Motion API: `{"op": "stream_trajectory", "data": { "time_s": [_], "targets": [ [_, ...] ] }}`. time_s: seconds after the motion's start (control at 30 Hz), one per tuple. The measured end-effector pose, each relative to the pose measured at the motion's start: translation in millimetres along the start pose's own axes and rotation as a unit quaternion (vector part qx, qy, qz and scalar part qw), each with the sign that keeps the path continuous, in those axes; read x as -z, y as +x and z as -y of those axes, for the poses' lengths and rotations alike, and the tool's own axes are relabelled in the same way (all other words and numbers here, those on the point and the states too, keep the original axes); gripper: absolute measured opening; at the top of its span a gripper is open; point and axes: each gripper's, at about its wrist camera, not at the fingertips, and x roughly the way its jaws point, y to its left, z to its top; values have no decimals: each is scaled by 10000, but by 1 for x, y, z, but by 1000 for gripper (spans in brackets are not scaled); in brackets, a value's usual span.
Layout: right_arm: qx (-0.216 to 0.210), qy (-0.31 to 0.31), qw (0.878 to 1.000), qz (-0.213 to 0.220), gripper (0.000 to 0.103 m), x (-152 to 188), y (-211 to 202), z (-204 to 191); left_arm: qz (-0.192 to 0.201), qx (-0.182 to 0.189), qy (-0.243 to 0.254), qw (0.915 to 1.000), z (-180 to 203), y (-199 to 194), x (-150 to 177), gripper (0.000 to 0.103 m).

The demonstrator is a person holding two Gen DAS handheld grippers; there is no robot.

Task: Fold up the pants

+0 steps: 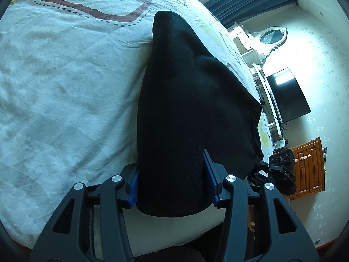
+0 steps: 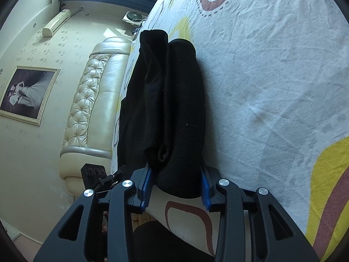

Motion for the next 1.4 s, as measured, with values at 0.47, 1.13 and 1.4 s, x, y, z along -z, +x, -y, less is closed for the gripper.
{"op": "stream_trajectory", "data": {
  "time_s": [0.47, 1.13, 1.4],
  "targets": [
    [-339, 156, 9993, 33, 49, 1, -5, 6, 9, 355, -127, 9993, -7, -1, 2, 71],
    [2281, -1009, 9663, 644, 80, 40, -36, -49, 857, -1717, 1191, 9742, 57, -37, 39, 92],
    [3060, -1799, 9329, 611, 80, 77, -19, -84, 1708, -2691, 1937, 9278, 113, -65, 79, 96]
  ]
}}
